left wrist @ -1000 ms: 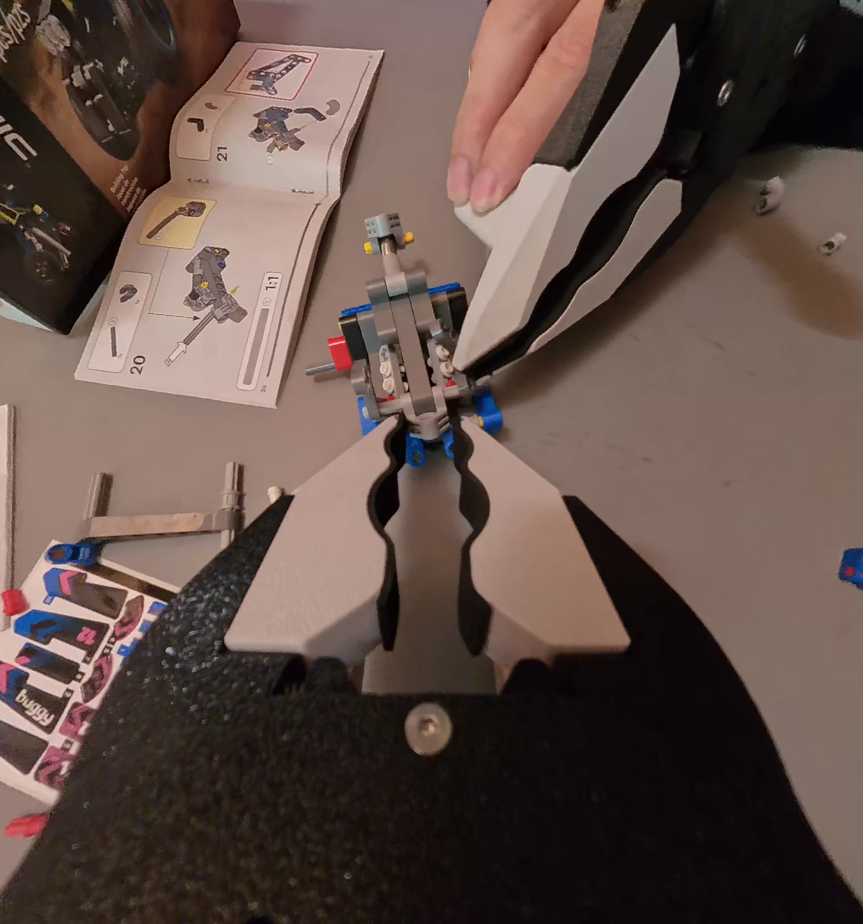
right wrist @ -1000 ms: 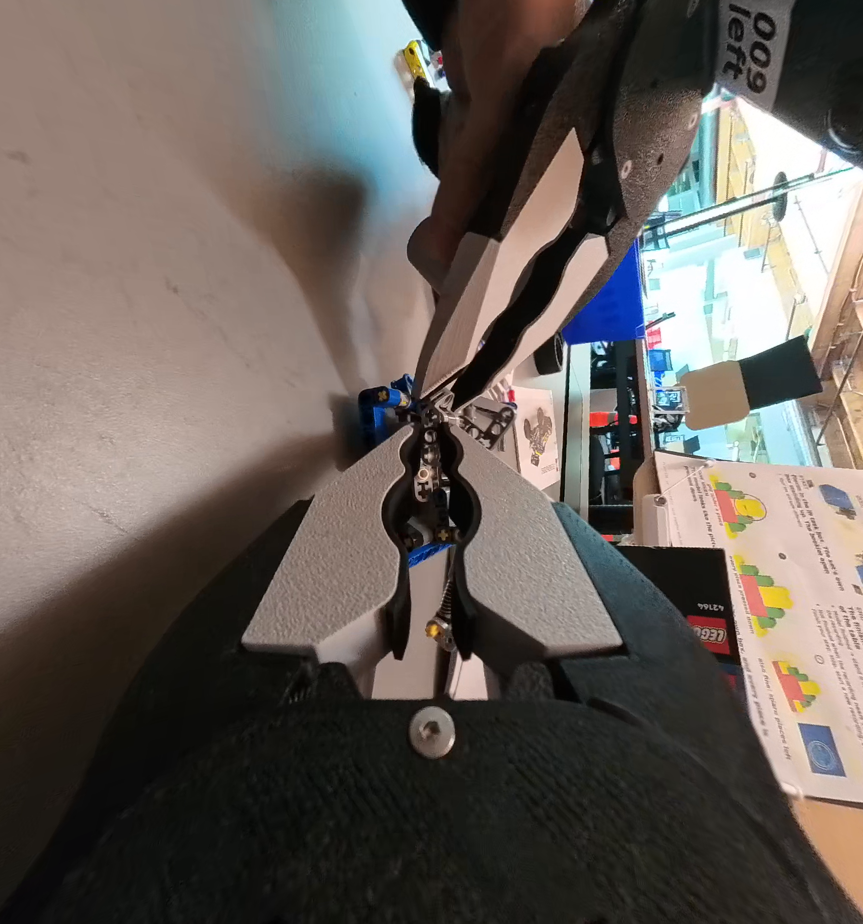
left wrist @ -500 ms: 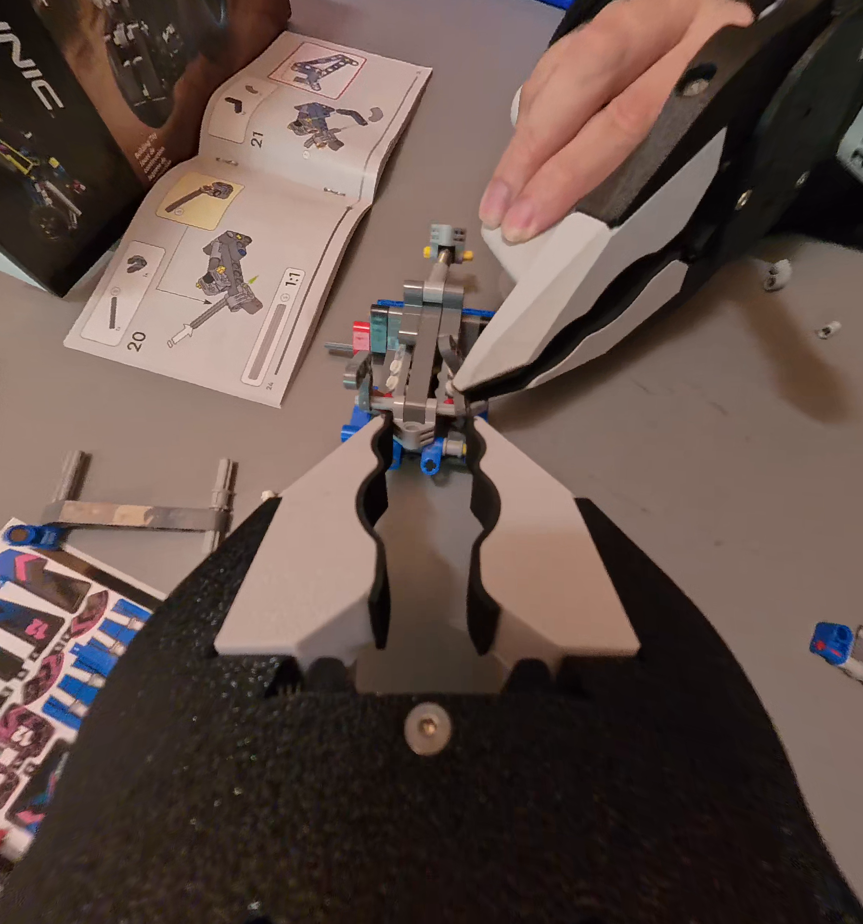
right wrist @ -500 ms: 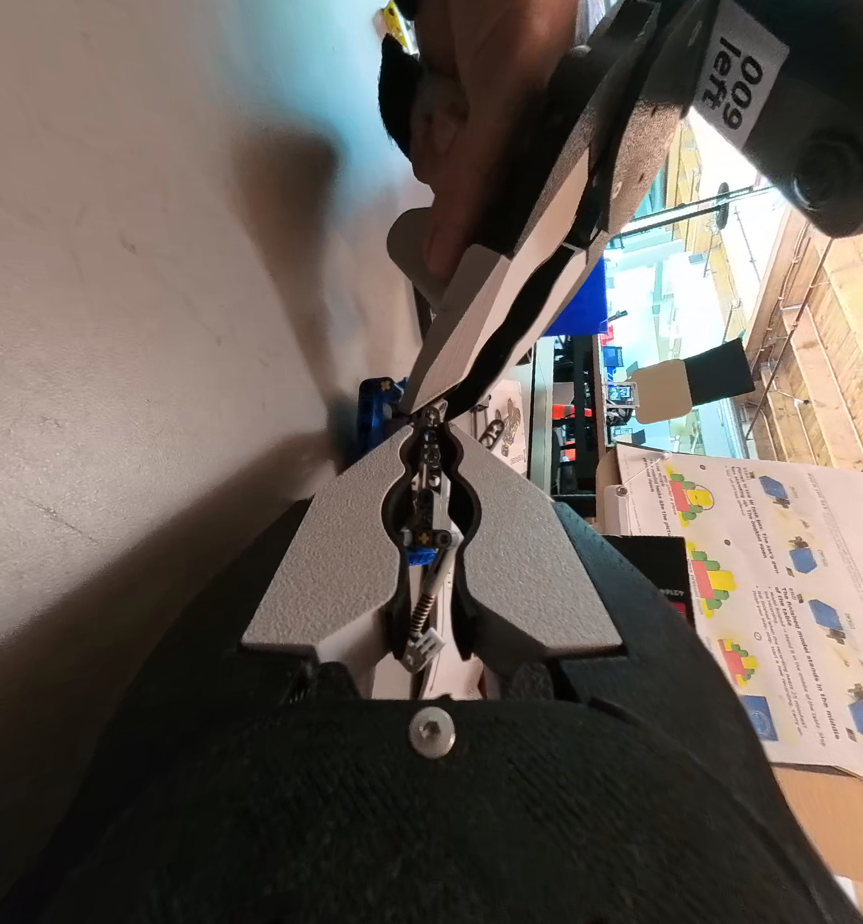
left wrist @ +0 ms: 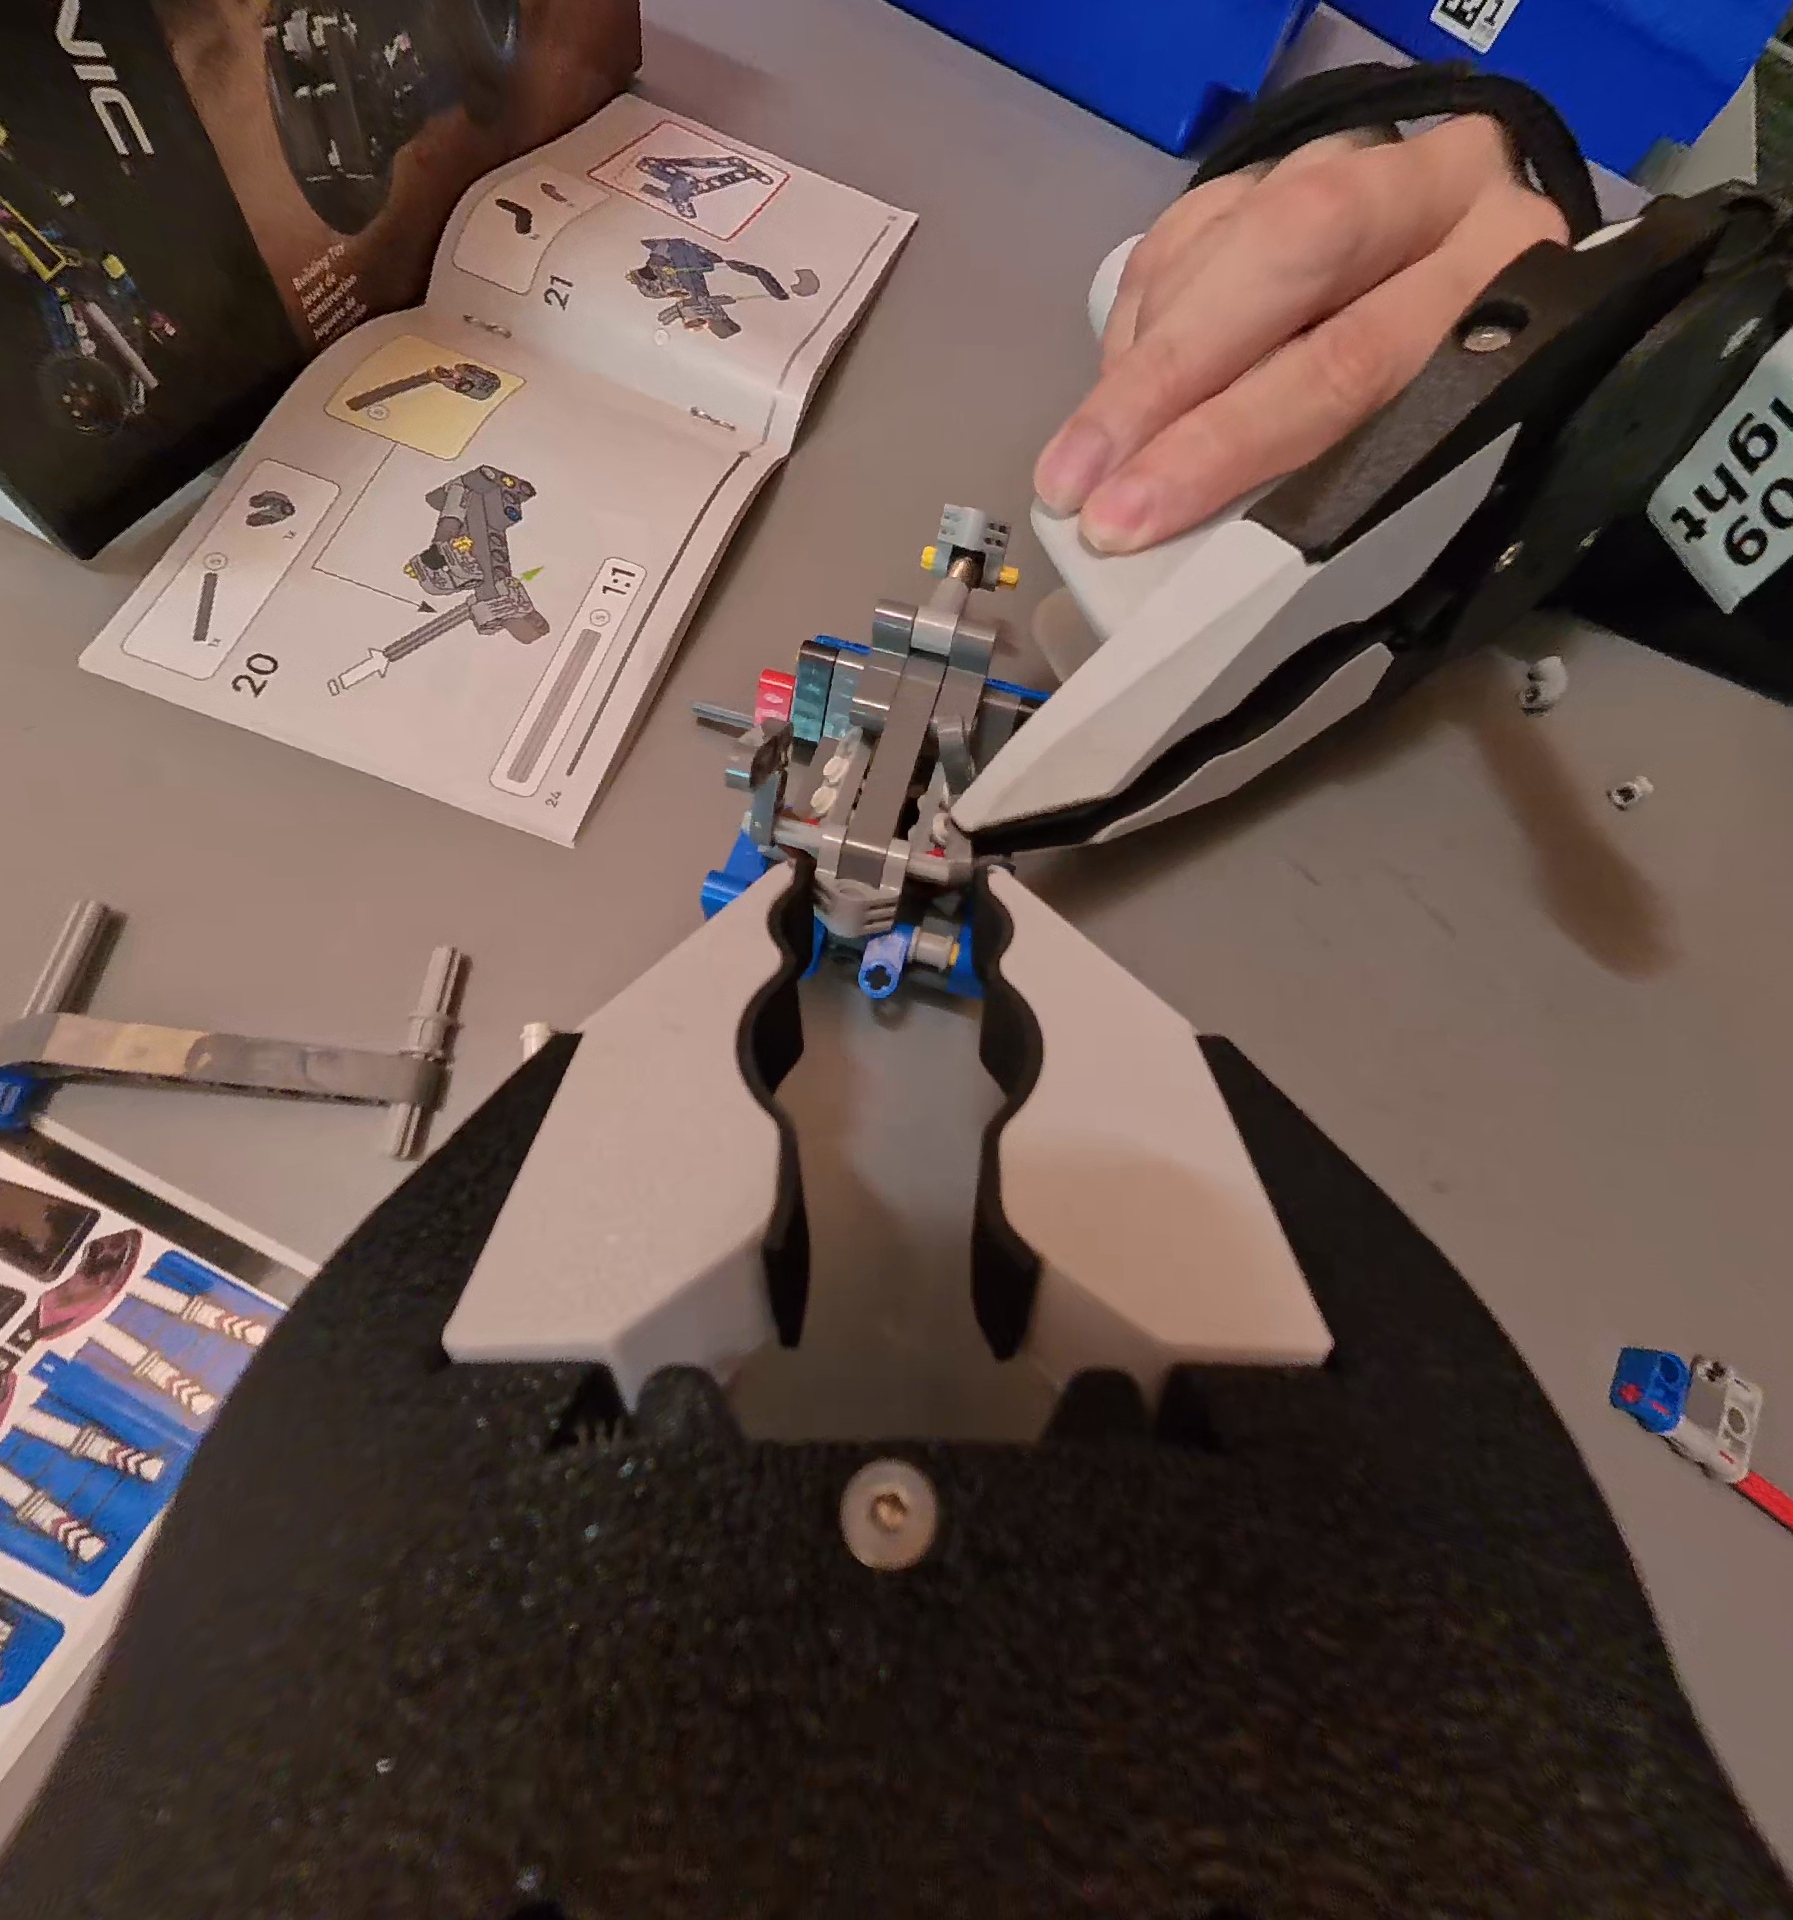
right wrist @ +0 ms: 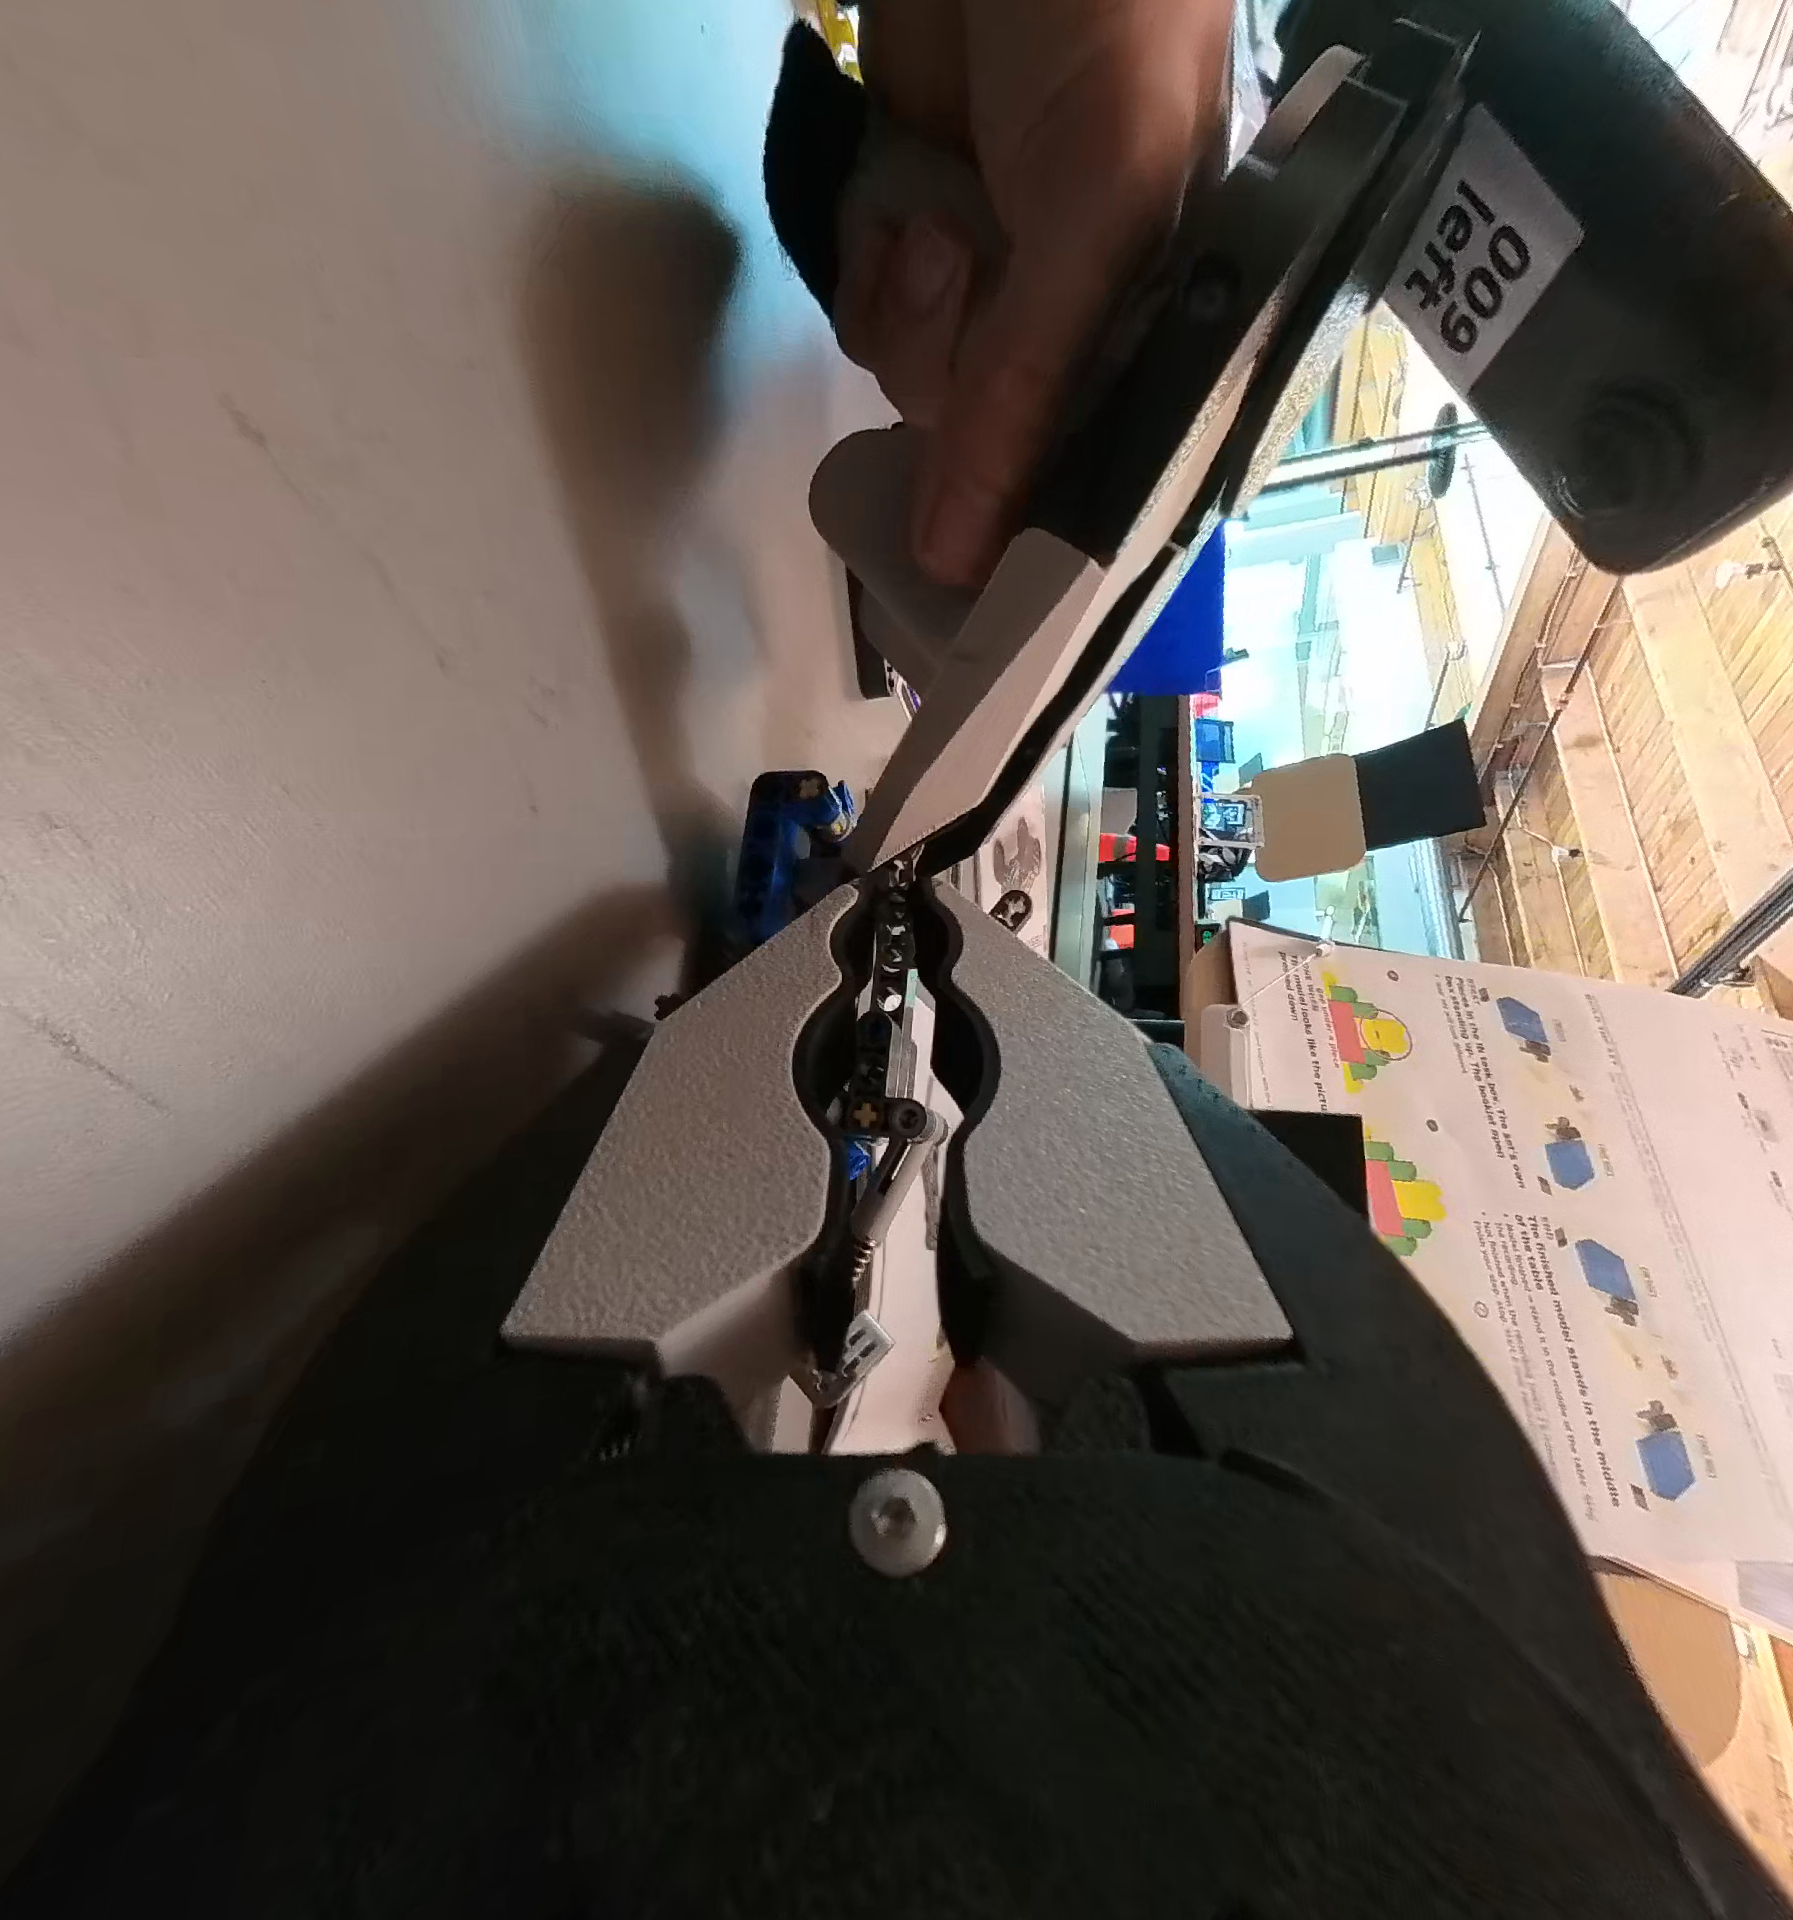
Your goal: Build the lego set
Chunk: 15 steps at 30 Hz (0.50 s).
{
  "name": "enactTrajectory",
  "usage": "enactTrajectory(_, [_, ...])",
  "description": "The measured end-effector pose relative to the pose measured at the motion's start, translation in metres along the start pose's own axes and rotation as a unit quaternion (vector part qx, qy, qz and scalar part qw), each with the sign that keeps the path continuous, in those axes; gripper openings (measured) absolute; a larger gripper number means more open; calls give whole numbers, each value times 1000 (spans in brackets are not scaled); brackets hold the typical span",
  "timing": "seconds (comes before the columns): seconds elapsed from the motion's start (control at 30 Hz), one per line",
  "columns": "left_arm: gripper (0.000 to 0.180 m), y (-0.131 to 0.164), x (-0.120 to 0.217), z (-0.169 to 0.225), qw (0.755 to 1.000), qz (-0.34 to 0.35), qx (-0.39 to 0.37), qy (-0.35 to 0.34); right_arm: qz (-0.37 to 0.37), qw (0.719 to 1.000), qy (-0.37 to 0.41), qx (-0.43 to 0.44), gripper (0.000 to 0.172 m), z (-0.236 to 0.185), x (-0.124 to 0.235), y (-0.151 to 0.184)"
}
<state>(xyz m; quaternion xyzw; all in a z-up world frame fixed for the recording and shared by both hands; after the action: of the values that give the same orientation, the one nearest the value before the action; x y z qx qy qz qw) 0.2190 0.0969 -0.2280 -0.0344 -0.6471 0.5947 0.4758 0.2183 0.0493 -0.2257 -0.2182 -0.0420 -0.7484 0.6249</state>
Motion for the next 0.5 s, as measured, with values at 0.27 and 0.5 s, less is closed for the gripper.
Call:
enactTrajectory(0.27, [26, 1, 0, -1, 1000, 5, 10, 7, -22, 999, 8, 27, 4, 0, -1, -1])
enactTrajectory(0.5, [27, 1, 0, 0, 999, 14, 28, 27, -22, 999, -4, 32, 4, -4, -2, -5])
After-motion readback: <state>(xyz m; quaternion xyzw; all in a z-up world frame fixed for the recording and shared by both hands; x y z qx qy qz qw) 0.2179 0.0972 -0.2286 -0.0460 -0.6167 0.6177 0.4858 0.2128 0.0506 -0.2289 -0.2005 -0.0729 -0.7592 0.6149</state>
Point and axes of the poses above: each gripper's, where its closed fingertips meet, x back along the fingers, y out of its underside, z = x × y across the jaws, the point moved 3 cm from there along x, back along the fingers, and after that the axes turned 5 degrees about -y, right-handed, at the moved point
